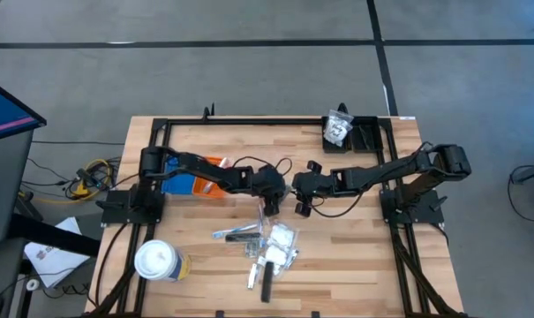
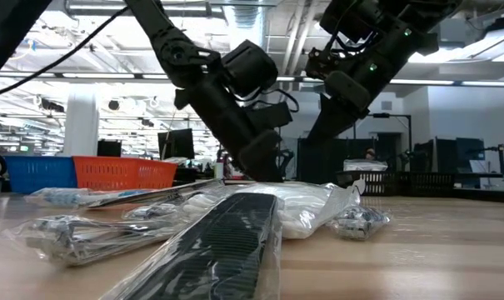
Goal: Pick & Place Travel size toiletries
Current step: Put the black comb into the right black bin
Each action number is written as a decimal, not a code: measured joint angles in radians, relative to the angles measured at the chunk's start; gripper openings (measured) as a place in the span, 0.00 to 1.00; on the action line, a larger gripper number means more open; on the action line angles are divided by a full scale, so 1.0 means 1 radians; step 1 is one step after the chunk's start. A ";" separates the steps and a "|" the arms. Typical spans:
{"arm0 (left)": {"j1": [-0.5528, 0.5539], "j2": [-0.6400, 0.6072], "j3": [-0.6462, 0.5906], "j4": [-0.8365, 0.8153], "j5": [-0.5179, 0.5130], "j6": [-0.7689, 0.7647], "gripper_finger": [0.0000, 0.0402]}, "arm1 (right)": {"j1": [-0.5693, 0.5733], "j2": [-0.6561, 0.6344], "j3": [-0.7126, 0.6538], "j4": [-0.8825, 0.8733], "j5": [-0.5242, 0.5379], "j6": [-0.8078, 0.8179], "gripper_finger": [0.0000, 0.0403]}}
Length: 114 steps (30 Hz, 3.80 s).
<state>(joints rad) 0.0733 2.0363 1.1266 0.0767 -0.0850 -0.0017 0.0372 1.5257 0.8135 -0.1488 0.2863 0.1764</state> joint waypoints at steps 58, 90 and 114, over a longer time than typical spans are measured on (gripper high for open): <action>-0.006 -0.070 -0.012 -0.164 -0.011 -0.003 0.00 | 0.042 0.181 0.115 -0.047 -0.077 -0.125 0.27; 0.022 -0.019 -0.007 -0.130 0.083 -0.007 0.00 | 0.054 0.182 0.114 -0.075 -0.071 -0.147 0.62; 0.031 -0.014 -0.013 -0.150 0.117 -0.020 0.00 | 0.044 0.182 0.114 -0.041 -0.008 -0.115 0.43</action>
<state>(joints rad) 0.1045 2.0228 1.1139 -0.0737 0.0319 -0.0216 0.0811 1.7077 0.9276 -0.1895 0.2779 0.0612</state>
